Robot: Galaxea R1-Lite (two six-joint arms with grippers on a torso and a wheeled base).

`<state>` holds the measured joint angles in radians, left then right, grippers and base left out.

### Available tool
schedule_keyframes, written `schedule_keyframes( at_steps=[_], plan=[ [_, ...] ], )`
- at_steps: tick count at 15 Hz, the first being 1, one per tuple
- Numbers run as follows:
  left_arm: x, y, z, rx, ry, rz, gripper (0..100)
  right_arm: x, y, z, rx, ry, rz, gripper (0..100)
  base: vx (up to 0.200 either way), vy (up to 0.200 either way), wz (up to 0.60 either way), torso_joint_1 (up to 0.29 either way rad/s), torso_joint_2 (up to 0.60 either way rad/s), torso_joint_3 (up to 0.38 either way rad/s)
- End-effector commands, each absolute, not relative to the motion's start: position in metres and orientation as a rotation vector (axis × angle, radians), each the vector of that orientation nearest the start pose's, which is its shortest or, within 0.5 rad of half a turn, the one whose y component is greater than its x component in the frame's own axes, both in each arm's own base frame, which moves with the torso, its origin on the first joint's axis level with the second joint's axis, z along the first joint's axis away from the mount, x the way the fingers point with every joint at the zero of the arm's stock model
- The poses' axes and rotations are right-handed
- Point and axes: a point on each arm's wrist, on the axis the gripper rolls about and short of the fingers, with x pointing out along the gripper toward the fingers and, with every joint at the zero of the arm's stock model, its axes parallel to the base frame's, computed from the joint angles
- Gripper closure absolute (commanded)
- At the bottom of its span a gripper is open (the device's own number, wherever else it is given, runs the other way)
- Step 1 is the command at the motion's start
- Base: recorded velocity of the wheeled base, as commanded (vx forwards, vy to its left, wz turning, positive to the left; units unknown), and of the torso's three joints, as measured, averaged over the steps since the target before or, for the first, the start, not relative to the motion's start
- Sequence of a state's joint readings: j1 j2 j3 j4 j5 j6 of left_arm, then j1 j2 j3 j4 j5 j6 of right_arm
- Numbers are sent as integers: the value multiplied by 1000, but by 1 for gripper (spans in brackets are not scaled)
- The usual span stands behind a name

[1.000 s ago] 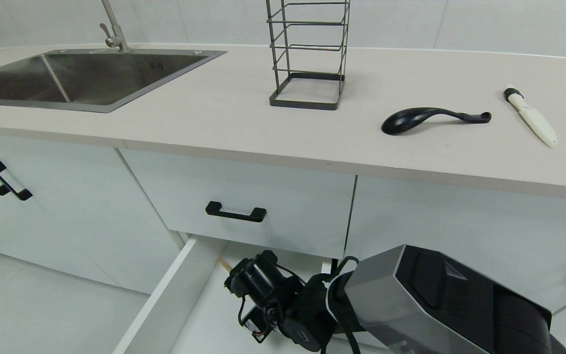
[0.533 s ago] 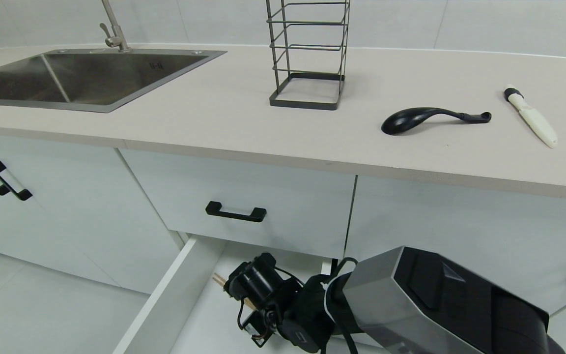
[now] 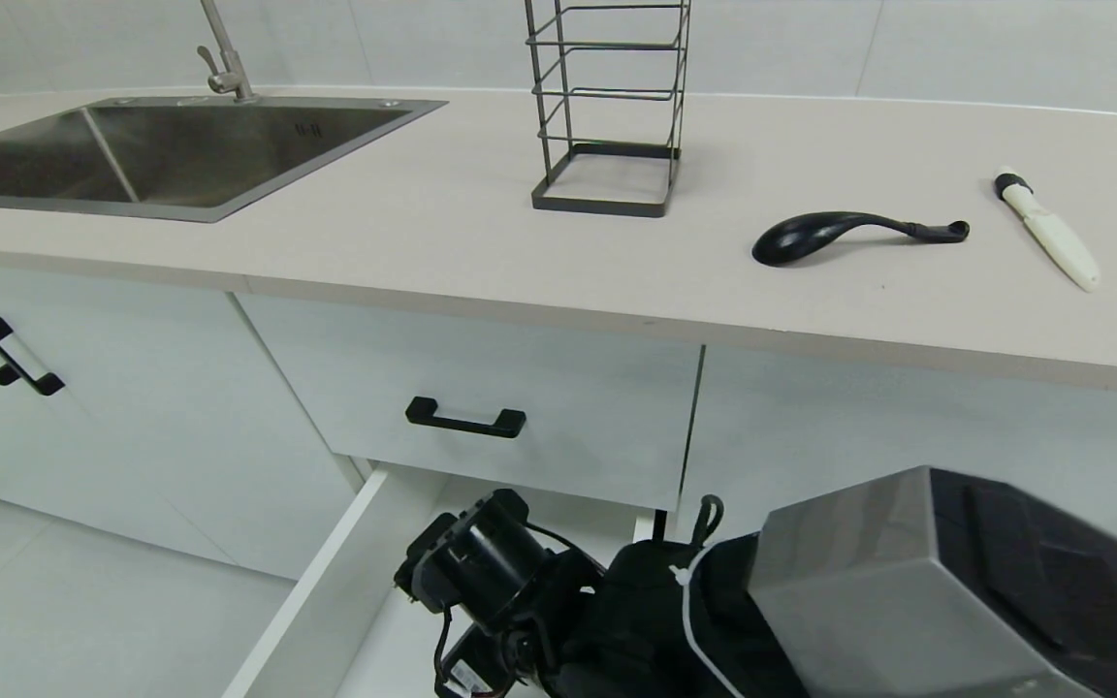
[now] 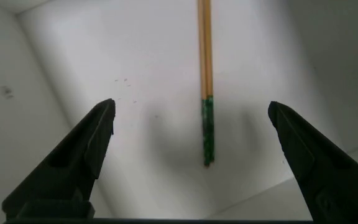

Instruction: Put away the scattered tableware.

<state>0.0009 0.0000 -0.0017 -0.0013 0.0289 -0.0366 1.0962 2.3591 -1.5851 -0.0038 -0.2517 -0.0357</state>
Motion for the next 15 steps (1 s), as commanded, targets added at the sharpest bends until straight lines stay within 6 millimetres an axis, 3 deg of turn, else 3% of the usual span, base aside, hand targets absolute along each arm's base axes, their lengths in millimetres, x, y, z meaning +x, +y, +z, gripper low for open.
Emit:
schedule_keyframes(
  at_steps=[1, 5, 7, 9, 15],
  plan=[
    [-23, 1, 76, -37, -4, 31, 0, 193, 391, 111, -507, 559, 846, 0, 0, 0, 0, 0, 0, 0],
    [-23, 1, 76, -37, -4, 29, 0, 173, 355, 140, -502, 518, 866, 0, 0, 0, 0, 0, 0, 0],
    [-23, 1, 76, -37, -4, 31, 0, 135, 312, 162, -514, 499, 912, 0, 0, 0, 0, 0, 0, 0],
    [-23, 1, 76, -37, -4, 31, 0, 126, 288, 175, -468, 446, 916, 0, 0, 0, 0, 0, 0, 0],
    [-23, 1, 76, -37, -4, 31, 0, 102, 228, 174, -465, 300, 942, 0, 0, 0, 0, 0, 0, 0]
  ],
)
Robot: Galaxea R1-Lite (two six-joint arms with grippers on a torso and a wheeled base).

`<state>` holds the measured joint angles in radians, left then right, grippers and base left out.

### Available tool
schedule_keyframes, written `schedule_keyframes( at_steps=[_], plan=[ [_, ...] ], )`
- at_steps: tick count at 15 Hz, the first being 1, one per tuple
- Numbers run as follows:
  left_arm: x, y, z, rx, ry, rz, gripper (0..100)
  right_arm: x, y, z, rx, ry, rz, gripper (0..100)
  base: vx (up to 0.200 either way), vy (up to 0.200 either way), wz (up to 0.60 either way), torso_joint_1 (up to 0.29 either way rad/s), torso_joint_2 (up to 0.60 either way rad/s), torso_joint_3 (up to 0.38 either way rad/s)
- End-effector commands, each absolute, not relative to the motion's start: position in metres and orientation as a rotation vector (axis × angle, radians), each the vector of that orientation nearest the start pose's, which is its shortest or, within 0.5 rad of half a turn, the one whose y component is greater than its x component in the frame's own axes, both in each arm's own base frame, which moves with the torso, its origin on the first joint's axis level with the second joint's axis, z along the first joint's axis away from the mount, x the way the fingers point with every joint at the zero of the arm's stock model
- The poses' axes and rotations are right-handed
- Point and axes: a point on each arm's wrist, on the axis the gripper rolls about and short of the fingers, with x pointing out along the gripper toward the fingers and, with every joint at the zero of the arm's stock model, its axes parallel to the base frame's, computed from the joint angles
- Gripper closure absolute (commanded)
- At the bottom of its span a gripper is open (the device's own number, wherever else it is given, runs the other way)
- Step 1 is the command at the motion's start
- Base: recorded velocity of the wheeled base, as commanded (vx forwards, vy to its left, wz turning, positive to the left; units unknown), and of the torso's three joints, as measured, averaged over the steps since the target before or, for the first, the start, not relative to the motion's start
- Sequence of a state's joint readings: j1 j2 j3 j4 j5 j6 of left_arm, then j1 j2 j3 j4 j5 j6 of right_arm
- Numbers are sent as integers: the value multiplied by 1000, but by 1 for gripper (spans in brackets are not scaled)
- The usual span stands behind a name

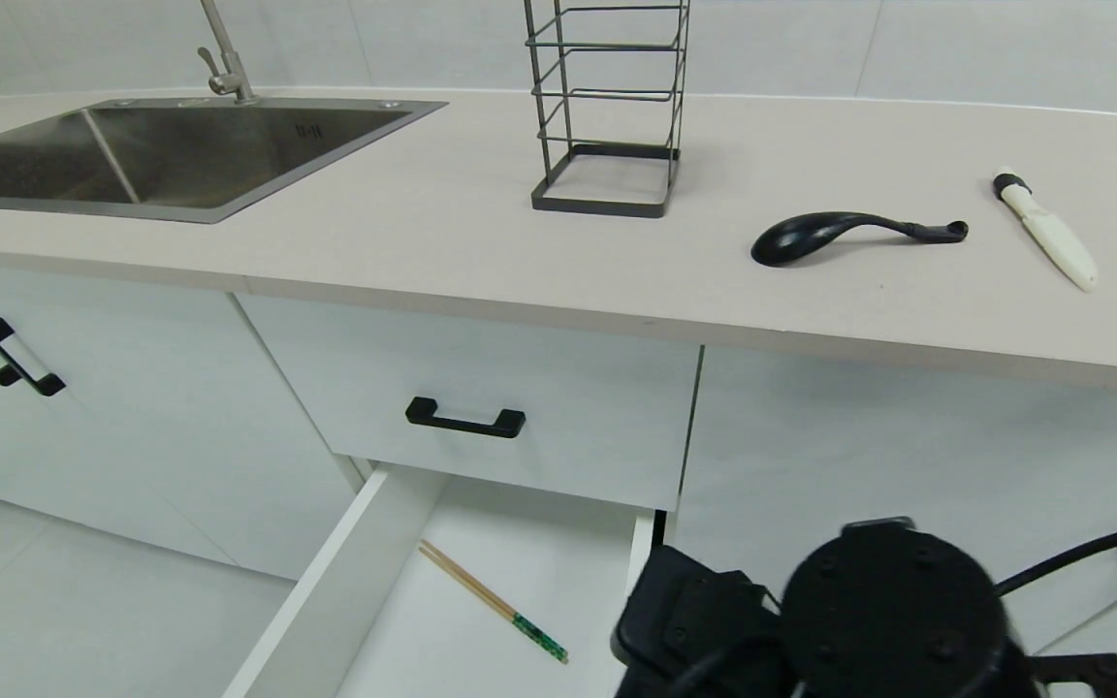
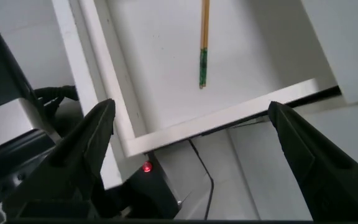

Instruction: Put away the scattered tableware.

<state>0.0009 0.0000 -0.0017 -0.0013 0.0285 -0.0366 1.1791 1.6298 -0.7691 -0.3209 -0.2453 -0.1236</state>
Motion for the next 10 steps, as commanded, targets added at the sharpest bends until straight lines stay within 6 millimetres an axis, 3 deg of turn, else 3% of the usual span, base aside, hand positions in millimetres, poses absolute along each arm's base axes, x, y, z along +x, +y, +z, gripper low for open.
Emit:
schedule_keyframes(
  at_steps=[1, 3, 5, 10],
  plan=[
    [-23, 1, 76, -37, -4, 31, 0, 102, 221, 176, -454, 270, 950, 0, 0, 0, 0, 0, 0, 0],
    [-23, 1, 76, -37, -4, 31, 0, 104, 204, 178, -392, 222, 1003, 0, 0, 0, 0, 0, 0, 0],
    [-23, 1, 76, -37, -4, 31, 0, 99, 197, 166, -388, 232, 1058, 0, 0, 0, 0, 0, 0, 0],
    [-23, 1, 76, -37, -4, 31, 0, 109, 202, 145, -360, 254, 1059, 0, 0, 0, 0, 0, 0, 0]
  ],
)
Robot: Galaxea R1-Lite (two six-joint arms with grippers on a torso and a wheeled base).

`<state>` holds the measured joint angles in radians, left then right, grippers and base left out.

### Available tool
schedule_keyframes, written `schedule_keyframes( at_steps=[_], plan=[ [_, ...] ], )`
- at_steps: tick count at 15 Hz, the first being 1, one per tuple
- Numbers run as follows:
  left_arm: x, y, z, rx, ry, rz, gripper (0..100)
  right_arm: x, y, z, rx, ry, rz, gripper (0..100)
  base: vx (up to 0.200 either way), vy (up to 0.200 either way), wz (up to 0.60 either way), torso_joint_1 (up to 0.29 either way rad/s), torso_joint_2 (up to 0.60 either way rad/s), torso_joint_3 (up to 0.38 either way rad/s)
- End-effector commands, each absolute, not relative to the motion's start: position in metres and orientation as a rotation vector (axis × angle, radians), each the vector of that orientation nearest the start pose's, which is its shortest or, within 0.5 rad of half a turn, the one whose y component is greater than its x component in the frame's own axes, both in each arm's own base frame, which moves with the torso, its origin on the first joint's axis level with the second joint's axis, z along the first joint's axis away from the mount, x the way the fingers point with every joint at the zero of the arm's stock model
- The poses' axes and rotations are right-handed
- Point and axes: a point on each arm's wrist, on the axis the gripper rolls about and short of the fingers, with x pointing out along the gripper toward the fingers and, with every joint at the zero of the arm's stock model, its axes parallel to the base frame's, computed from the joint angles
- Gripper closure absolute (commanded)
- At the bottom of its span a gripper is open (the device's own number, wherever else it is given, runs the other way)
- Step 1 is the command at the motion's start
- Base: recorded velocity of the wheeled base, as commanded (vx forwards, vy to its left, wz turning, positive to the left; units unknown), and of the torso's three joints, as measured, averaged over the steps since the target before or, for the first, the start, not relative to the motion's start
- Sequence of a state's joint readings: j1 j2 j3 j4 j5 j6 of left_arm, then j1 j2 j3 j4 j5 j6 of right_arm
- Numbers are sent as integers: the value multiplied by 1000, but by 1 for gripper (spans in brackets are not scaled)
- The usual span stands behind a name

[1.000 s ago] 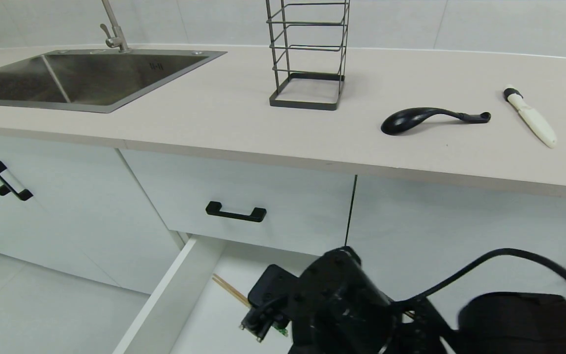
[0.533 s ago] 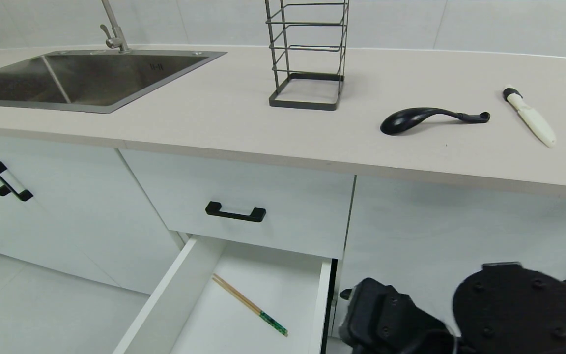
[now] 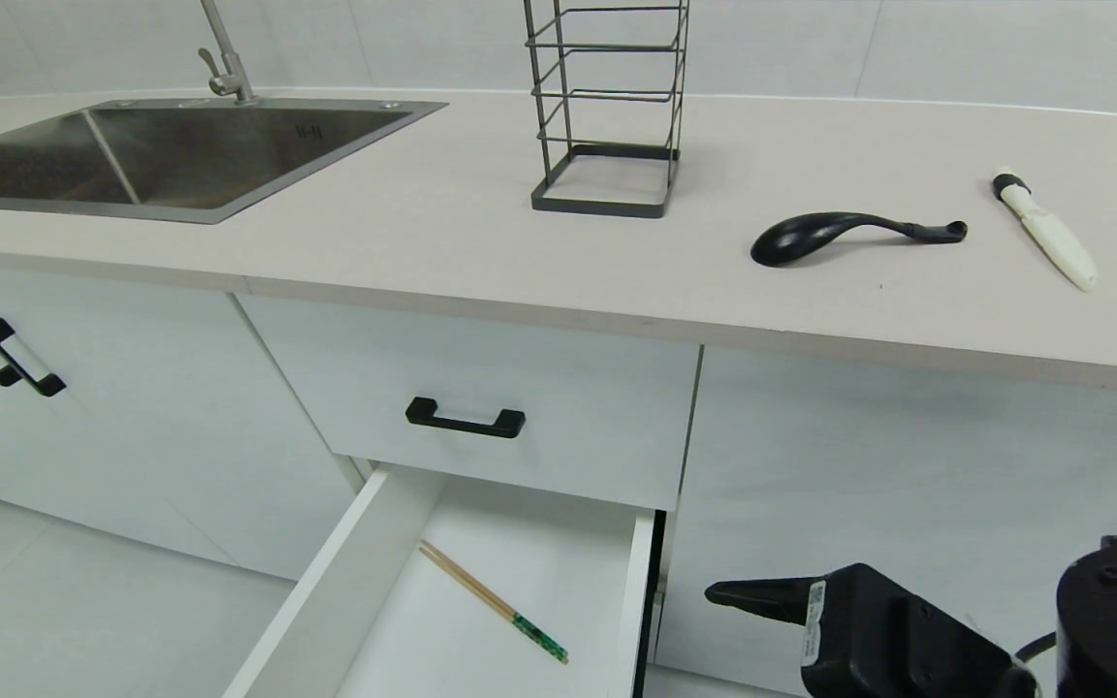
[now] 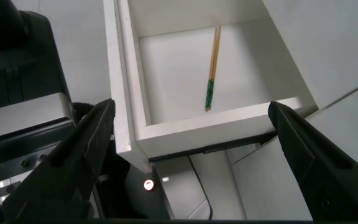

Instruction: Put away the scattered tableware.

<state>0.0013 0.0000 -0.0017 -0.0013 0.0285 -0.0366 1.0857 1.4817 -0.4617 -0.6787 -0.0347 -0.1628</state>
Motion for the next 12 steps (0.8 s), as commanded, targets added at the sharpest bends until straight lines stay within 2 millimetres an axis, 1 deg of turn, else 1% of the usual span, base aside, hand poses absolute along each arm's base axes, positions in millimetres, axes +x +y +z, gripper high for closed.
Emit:
schedule_keyframes(
  at_steps=[1, 3, 12],
  plan=[
    [-23, 1, 76, -37, -4, 31, 0, 109, 202, 144, -348, 266, 1056, 0, 0, 0, 0, 0, 0, 0],
    [-23, 1, 76, -37, -4, 31, 0, 109, 201, 141, -309, 304, 1049, 0, 0, 0, 0, 0, 0, 0],
    [-23, 1, 76, -37, -4, 31, 0, 109, 203, 139, -322, 306, 1061, 0, 0, 0, 0, 0, 0, 0]
  ],
)
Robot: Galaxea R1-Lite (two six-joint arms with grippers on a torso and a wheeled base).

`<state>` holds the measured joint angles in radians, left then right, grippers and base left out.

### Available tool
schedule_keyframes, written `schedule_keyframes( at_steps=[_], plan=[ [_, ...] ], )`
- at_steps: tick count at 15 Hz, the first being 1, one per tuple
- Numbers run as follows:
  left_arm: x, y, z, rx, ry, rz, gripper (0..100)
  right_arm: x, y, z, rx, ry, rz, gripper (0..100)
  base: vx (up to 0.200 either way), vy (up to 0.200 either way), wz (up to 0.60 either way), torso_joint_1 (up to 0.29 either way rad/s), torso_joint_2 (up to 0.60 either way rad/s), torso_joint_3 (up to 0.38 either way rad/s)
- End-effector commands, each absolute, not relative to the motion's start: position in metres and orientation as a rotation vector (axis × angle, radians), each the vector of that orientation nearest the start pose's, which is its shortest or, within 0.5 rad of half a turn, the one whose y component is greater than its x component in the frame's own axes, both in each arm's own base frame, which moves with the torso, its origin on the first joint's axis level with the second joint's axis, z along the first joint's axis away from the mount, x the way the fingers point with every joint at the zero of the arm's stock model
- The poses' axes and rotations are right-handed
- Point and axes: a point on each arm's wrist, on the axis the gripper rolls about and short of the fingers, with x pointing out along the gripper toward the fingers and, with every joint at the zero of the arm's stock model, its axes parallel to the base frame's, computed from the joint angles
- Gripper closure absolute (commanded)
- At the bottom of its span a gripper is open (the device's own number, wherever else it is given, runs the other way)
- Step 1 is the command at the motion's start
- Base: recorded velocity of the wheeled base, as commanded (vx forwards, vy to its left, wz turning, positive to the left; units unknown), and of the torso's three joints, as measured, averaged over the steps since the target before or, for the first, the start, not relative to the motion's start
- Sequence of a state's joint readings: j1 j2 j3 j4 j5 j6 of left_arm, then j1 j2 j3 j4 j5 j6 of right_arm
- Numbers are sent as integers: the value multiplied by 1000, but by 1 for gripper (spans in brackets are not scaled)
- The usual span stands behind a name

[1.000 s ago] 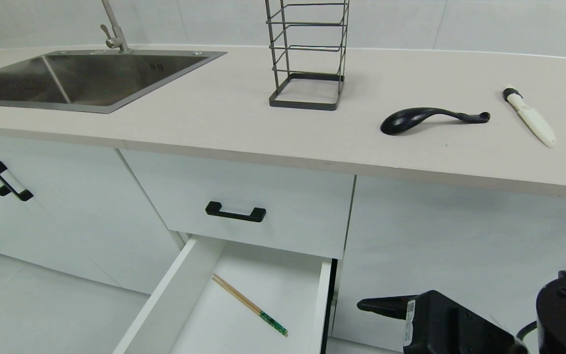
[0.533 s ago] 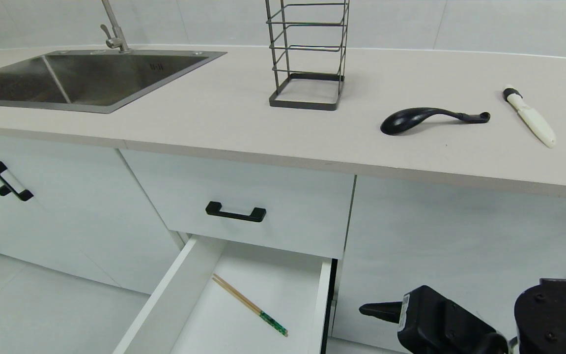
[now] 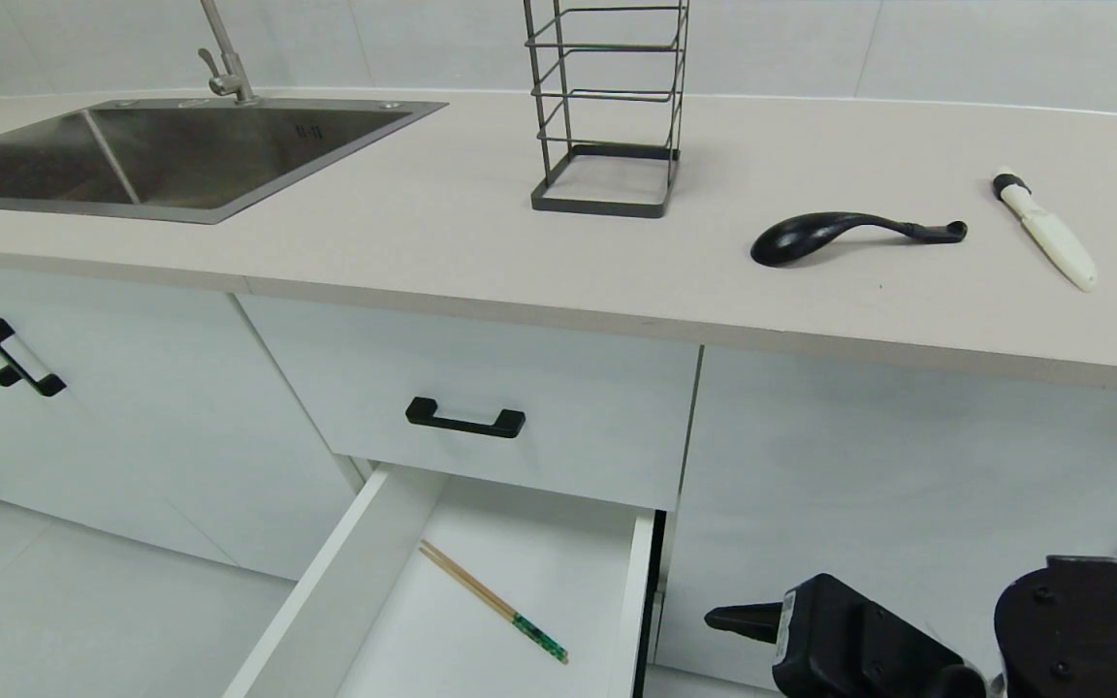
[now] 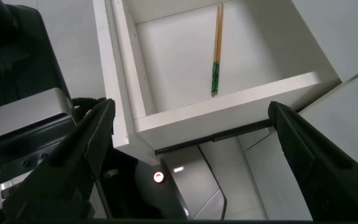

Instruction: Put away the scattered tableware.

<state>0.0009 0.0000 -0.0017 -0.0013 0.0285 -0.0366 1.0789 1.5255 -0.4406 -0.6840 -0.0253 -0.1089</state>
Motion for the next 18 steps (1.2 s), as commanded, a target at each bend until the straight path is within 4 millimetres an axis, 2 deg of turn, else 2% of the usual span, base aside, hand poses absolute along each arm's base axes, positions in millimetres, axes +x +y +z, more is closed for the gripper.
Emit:
schedule_keyframes(
  at_steps=[1, 6, 12, 15, 18],
  plan=[
    [-23, 1, 76, -37, -4, 31, 0, 108, 203, 139, -322, 306, 1063, 0, 0, 0, 0, 0, 0, 0],
    [-23, 1, 76, -37, -4, 31, 0, 108, 203, 139, -322, 305, 1064, 0, 0, 0, 0, 143, -107, -69],
    [-23, 1, 76, -37, -4, 31, 0, 105, 204, 139, -326, 303, 1078, 0, 0, 0, 0, 241, -557, -221],
    [-23, 1, 76, -37, -4, 31, 0, 106, 205, 139, -326, 303, 1078, 0, 0, 0, 0, 92, -479, -229],
    [-23, 1, 76, -37, -4, 31, 0, 109, 211, 142, -319, 296, 1078, 0, 0, 0, 0, 382, -482, -230]
  ],
)
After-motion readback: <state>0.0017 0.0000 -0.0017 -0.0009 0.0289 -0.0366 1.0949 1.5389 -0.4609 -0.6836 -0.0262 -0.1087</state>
